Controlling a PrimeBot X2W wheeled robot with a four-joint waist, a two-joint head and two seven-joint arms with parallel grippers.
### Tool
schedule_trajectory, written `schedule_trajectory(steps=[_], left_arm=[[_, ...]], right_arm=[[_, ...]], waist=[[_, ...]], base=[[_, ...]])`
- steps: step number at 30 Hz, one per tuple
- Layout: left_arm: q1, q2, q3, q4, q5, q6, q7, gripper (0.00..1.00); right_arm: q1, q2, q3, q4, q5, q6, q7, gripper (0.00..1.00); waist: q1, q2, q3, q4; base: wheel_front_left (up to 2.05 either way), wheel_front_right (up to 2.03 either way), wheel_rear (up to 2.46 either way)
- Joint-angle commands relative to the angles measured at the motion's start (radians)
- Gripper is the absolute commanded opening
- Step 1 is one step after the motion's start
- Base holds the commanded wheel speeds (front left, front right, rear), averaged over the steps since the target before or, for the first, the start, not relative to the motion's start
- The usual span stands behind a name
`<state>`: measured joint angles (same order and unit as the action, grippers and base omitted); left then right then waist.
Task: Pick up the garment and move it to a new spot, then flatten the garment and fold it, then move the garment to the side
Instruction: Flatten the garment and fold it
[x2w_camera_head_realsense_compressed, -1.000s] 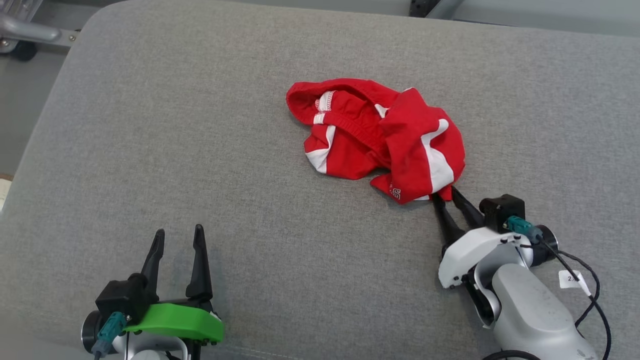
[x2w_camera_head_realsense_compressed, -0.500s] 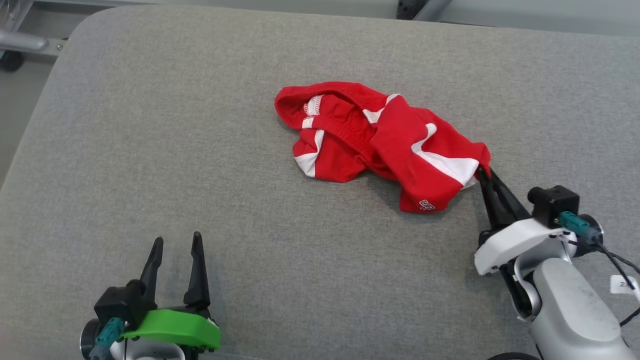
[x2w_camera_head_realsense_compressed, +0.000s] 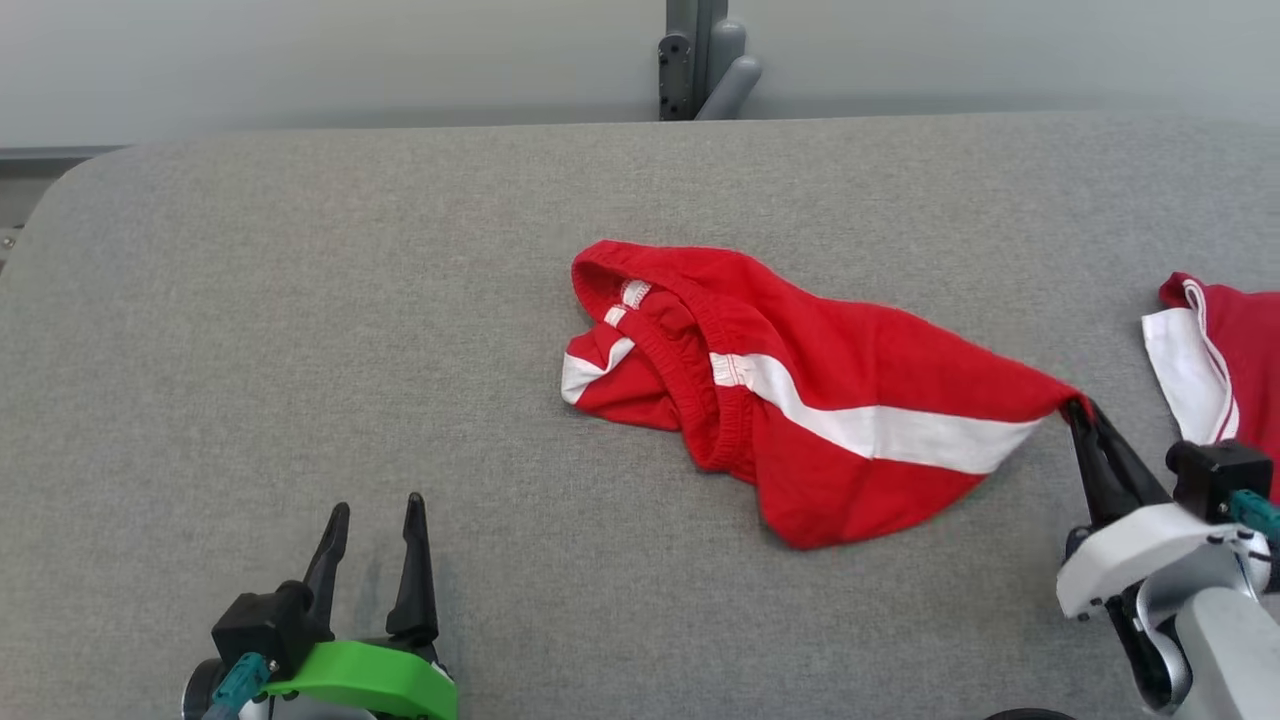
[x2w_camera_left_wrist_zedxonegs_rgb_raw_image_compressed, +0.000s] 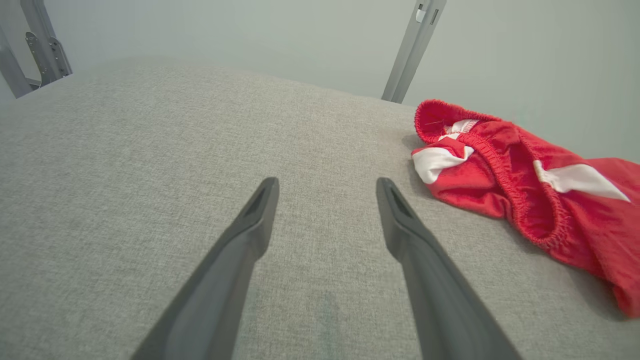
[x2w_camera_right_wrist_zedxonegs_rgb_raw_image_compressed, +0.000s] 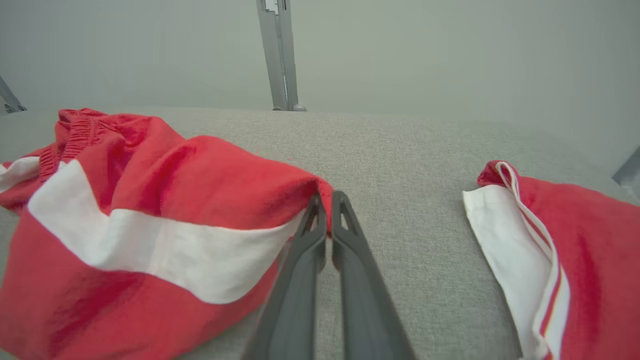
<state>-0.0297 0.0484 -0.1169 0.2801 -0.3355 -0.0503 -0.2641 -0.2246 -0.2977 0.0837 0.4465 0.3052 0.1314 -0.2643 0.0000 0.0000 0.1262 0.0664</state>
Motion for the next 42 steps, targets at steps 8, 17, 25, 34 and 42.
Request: schedule_trajectory(steps=[8,17,25,34,42], left_arm=[[0.016,0.004,-0.009,0.008,0.015,-0.011,0.001,1.00],[-0.050,0.004,-0.087,-0.009,0.015,-0.033,0.001,1.00],[-0.192,0.004,-0.243,0.066,-0.008,-0.069,0.001,1.00],[-0.328,0.005,-0.343,0.251,-0.058,-0.081,0.001,1.00],[-0.373,0.005,-0.341,0.354,-0.086,-0.081,0.001,1.00]], right_arm=[[-0.036,0.032,-0.044,0.076,-0.056,-0.001,-0.001,1.00],[0.011,0.112,-0.044,-0.103,-0.098,-0.001,-0.001,1.00],[0.019,0.147,0.017,-0.129,-0.088,-0.001,-0.001,1.00],[-0.003,0.157,0.023,-0.128,-0.081,-0.001,-0.001,1.00],[-0.011,0.173,0.026,-0.128,-0.076,-0.001,-0.001,1.00]], waist=[[0.0000,0.0000,-0.034,-0.036],[0.0000,0.0000,-0.003,-0.082],[0.0000,0.0000,0.055,-0.177],[0.0000,0.0000,0.109,-0.299],[0.0000,0.0000,0.139,-0.348]], base=[[0.00,0.00,0.00],[0.00,0.00,0.00],[0.00,0.00,0.00],[0.00,0.00,0.00],[0.00,0.00,0.00]])
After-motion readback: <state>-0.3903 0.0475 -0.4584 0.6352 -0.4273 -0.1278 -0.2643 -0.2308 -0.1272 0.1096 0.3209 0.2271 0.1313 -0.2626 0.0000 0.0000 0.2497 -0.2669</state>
